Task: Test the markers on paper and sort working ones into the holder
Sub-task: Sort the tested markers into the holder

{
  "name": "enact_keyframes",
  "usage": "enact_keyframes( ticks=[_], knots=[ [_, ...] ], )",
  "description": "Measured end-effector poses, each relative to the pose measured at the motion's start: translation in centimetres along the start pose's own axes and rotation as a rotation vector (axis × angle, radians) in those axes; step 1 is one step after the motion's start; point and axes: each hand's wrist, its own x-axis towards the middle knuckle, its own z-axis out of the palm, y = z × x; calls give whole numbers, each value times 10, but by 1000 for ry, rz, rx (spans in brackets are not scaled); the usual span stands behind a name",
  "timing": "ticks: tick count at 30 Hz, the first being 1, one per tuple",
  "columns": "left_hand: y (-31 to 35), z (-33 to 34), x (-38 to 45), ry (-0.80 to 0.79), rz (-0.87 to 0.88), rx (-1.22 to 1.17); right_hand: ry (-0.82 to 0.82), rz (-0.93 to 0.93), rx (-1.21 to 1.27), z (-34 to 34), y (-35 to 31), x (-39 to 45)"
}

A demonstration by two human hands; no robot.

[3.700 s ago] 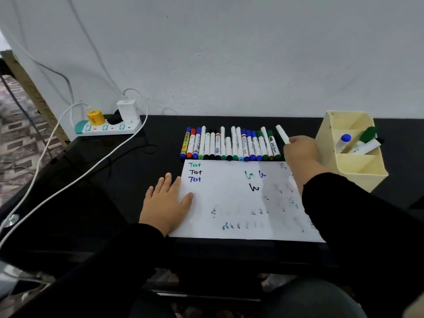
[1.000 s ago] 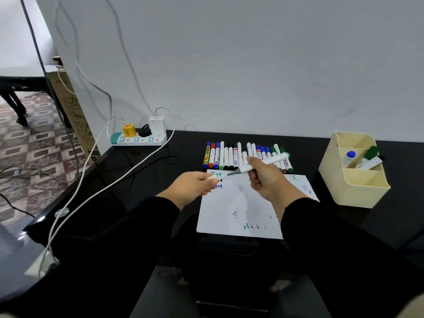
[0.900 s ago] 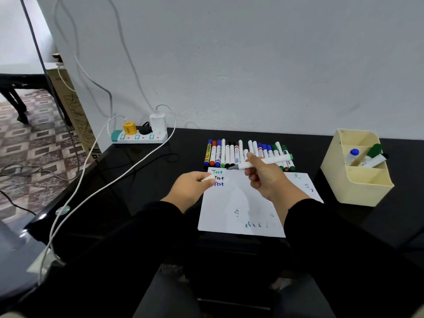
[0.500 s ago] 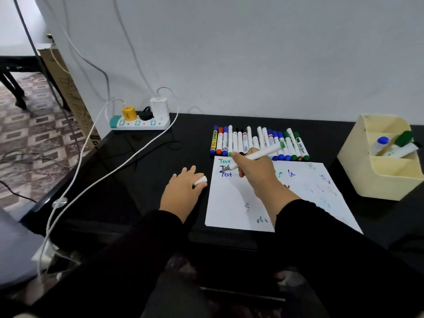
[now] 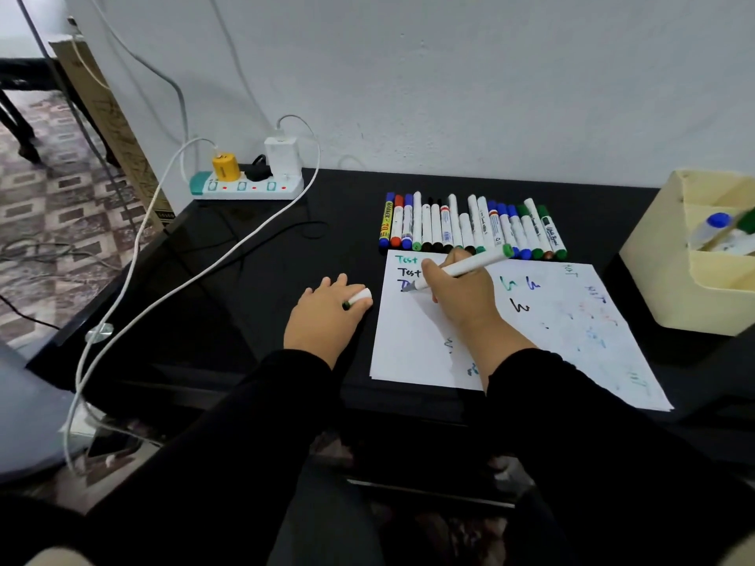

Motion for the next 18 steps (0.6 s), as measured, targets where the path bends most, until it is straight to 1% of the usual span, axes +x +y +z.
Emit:
enact_keyframes(
  ticks=[4,6,9,13,18],
  knots=[
    [1,-1,-1,2,7,-1,-48,-26,-69,2,1,-2],
    [2,-1,-1,3,6,3,-26,-27,-76,1,0,-1],
    [3,-2,-2,2,2,1,10,10,-31,-1,-1,-1],
    [4,-4,-4,-2,8,6,-16,0,-45,-1,-2,-3],
    [7,-6,-4,-8,2,19,-19,27,39,-3,-1,-5]
  ],
)
